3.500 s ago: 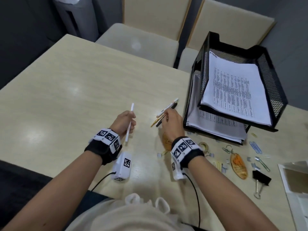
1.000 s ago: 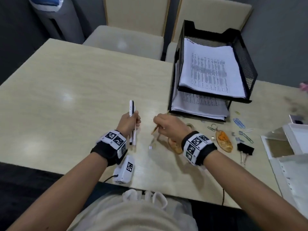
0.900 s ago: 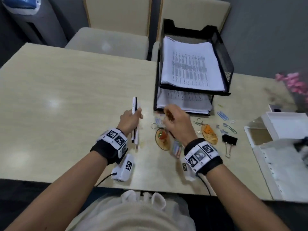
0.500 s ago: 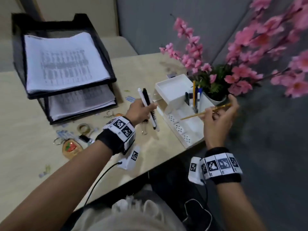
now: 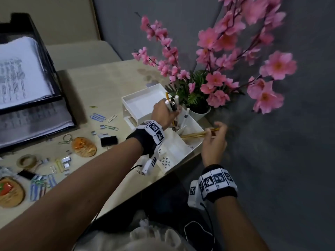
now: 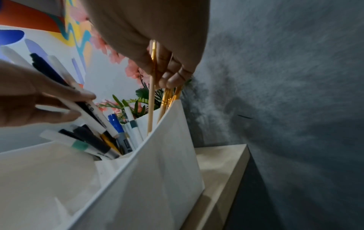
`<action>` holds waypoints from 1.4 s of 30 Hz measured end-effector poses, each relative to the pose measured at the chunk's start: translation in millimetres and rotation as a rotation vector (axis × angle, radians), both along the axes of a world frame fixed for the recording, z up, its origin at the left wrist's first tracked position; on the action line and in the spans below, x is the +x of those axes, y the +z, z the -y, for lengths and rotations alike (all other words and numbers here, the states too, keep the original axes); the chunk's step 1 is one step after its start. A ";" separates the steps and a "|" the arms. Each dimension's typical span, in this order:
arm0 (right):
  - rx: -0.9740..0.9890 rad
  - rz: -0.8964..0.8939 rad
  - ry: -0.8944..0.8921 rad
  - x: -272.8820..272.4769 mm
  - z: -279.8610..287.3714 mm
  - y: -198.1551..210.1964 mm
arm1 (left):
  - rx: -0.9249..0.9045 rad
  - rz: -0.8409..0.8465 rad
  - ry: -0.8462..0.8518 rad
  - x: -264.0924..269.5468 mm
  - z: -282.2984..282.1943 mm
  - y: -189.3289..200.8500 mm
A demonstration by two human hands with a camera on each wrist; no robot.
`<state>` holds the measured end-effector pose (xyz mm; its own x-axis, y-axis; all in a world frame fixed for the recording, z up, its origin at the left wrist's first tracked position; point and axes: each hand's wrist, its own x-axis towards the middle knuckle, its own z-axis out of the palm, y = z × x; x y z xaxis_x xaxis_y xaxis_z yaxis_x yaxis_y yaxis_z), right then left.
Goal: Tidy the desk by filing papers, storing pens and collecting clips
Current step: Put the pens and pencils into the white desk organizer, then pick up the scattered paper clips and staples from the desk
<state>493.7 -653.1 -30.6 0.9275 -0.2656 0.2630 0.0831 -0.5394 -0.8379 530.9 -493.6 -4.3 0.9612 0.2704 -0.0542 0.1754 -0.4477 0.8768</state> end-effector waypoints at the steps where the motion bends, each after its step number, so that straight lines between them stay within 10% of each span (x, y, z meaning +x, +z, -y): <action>1: -0.021 0.003 0.010 2.6 2.0 -2.7 | 0.035 -0.024 -0.003 2.9 2.7 -6.5; 12: -0.569 0.027 -0.050 12.8 -10.4 2.5 | 0.317 -0.229 -0.222 19.5 20.1 -21.1; 19: -0.385 -0.249 0.478 48.6 -43.2 21.0 | 0.220 -0.288 -0.231 0.2 7.4 -13.5; 42: -0.770 -0.254 0.497 61.7 -58.9 21.8 | 0.097 -0.002 0.075 -8.0 -9.5 -5.7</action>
